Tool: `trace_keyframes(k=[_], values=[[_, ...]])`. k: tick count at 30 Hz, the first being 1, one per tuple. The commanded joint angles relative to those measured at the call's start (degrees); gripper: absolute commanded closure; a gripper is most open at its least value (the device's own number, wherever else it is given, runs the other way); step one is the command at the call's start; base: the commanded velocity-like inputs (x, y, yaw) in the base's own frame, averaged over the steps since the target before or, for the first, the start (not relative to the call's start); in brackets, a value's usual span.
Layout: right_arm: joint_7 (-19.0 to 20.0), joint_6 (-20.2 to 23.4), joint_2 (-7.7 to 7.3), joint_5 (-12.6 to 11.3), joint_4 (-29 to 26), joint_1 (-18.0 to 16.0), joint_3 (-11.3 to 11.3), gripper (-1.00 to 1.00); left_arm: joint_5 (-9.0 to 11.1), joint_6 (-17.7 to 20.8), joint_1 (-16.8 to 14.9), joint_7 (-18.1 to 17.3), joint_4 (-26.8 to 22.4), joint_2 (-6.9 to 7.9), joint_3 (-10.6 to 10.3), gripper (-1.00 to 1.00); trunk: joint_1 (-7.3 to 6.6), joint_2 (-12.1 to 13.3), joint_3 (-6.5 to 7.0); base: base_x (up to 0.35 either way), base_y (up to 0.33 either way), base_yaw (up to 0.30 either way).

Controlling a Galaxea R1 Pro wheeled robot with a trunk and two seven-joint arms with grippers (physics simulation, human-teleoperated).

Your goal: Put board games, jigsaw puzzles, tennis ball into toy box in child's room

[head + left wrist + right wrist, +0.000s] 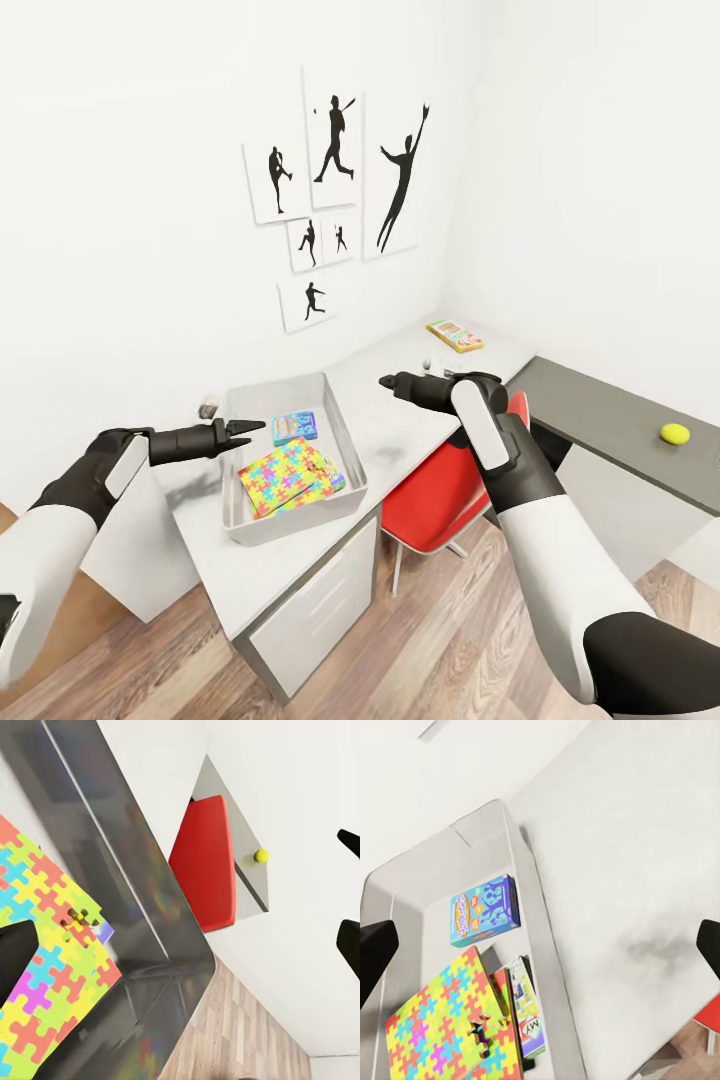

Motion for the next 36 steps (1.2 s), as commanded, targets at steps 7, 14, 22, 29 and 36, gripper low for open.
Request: trace_keyframes(k=[7,14,22,29,36], values=[[-0.58,0.02,0.05,-0.62,0.06,-0.04,0.05,-1.0,0.4,0.26,-0.06,0.0,0.0,0.44,-0.22,-1.0,0.04,-0.12,-0.12,0.0,-0.062,0.0],[-0.58,-0.02,0.07,-0.64,0.34,-0.04,0.05,-1.0,0.4,0.28,-0.06,0.0,0.0,0.52,-0.28,-1.0,0.04,-0.12,0.15,0.0,-0.069,-0.113],[-0.58,-0.1,0.05,-0.63,0.78,-0.02,0.05,-1.0,0.33,0.15,-0.06,0.0,0.0,0.54,-0.34,-1.0,0.04,-0.12,0.67,0.0,-0.007,-0.194],[-0.58,-0.11,0.08,-0.62,0.94,0.0,0.08,-1.0,0.27,0.15,-0.06,0.0,0.0,0.56,-0.29,-1.0,0.04,-0.12,1.13,0.0,-0.001,-0.19],[-0.58,-0.11,0.09,-0.55,0.97,0.0,0.1,-1.0,0.23,0.14,-0.06,0.0,0.0,0.63,-0.28,-1.0,0.04,-0.12,1.23,0.0,0.0,-0.041]])
